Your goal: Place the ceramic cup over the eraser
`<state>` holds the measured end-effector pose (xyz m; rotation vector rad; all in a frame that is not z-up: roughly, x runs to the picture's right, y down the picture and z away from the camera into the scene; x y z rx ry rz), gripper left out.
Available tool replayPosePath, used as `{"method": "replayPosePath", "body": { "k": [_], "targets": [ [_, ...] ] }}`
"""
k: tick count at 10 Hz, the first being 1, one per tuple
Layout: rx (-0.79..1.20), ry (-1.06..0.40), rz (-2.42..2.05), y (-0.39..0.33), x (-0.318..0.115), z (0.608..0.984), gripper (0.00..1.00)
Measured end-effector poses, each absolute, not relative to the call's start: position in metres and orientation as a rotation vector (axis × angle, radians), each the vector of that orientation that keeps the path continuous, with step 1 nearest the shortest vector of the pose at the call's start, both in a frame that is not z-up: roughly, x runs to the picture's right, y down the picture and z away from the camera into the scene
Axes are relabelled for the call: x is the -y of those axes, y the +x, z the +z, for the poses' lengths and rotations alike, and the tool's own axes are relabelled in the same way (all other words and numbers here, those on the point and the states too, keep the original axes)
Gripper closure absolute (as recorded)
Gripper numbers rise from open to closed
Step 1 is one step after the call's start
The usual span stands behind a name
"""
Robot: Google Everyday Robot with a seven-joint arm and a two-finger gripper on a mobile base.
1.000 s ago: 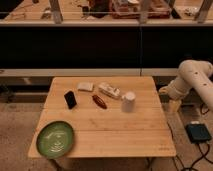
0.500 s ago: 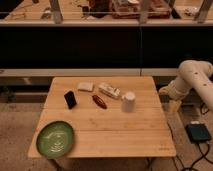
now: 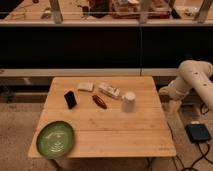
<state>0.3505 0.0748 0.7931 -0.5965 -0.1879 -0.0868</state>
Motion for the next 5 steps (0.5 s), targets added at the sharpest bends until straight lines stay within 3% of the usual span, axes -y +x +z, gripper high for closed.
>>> {"method": "replayPosePath", "body": {
  "k": [3,5],
  "targets": [
    [0.216,-0.608,-0.095,0.349,-0.073,0.795,0.2],
    [0.24,-0.587,-0.129,0.327,-0.048,0.8,0.2]
  ]
}}
